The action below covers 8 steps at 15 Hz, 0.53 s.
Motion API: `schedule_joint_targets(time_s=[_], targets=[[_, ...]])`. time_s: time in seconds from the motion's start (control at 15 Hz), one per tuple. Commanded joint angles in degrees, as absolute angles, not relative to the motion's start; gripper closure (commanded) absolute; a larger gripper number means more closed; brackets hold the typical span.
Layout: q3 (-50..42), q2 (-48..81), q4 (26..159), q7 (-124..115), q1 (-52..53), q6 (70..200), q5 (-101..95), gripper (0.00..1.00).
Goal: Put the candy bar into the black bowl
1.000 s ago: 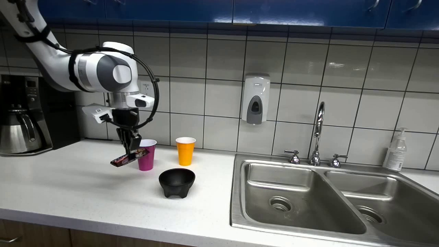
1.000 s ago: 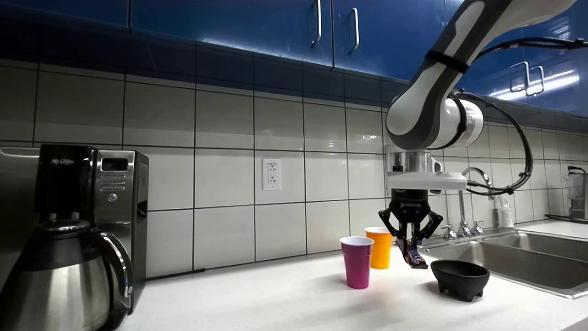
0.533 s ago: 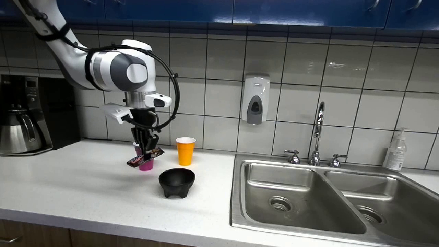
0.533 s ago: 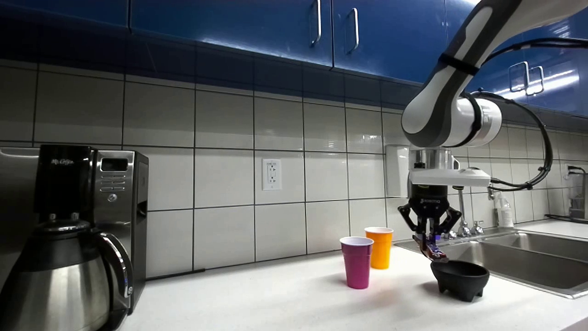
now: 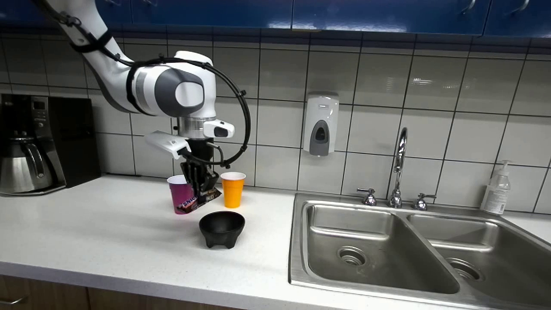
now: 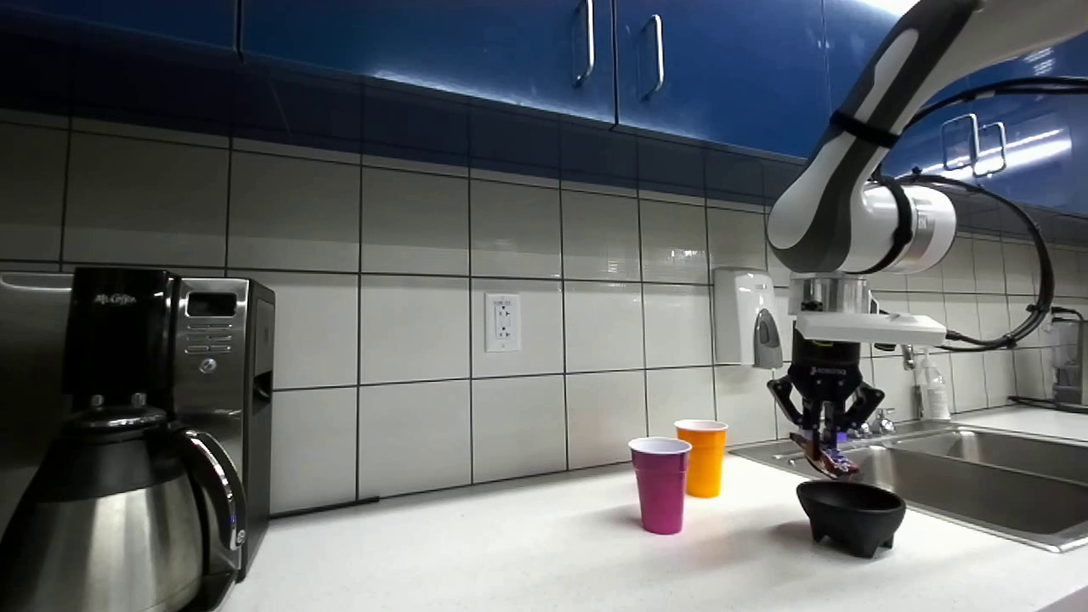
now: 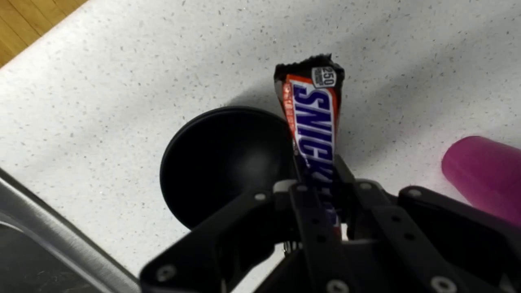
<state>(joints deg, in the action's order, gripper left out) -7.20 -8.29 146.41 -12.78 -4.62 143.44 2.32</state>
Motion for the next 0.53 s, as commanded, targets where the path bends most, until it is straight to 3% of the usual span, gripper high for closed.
schedule_joint_targets(time_s=[0.0,0.47], targets=[[-8.5,-6.6,144.1,-7.3,-6.0,141.1,5.2,0.96],[-9.7,-2.0,141.6,-4.5,-7.0,139.7,6.8,0.96]])
